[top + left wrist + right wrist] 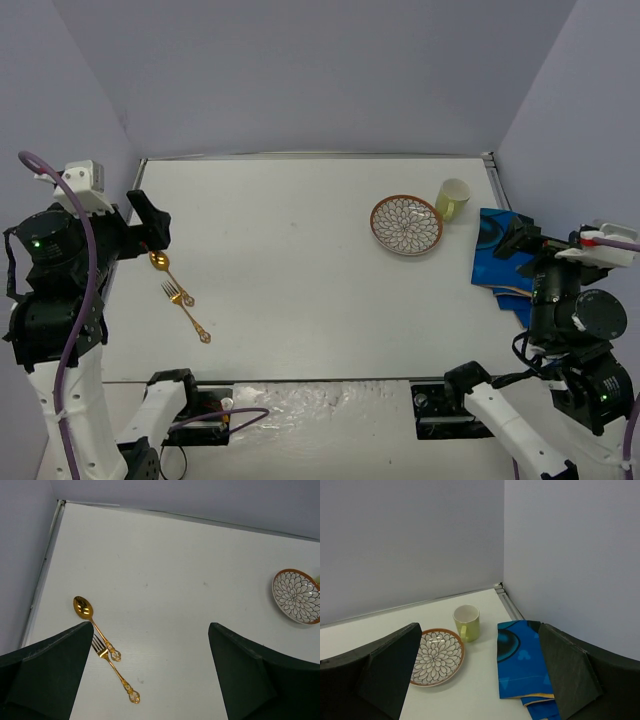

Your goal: Set the dinner table for one person

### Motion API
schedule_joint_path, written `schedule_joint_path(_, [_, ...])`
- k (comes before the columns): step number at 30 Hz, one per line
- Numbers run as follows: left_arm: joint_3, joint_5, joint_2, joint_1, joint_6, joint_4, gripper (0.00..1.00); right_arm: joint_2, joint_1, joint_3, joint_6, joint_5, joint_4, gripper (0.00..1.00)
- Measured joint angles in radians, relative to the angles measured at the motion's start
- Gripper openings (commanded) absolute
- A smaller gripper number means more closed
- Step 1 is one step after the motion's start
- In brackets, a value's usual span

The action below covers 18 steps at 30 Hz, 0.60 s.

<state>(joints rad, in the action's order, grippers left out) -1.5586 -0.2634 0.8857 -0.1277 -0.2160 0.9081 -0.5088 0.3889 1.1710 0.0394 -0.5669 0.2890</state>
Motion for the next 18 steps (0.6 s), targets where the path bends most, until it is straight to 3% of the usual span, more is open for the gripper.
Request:
schedule_joint_path(8, [0.134, 0.002, 0.028, 0.066, -0.038, -0.035, 0.97, -0.139, 0.0, -0.107, -0.185, -0.026, 0.007, 1.0])
schedule_joint_path(14, [0.177, 0.025, 0.09, 0.174, -0.04, -0.057, 0.97, -0.395, -0.021, -0.196, -0.351, -0.089, 0.011, 1.0])
schedule_joint_path(18, [0.197, 0.032, 0.108, 0.251, -0.042, -0.078, 0.97, -0.619, -0.168, -0.201, -0.43, -0.055, 0.003, 1.0])
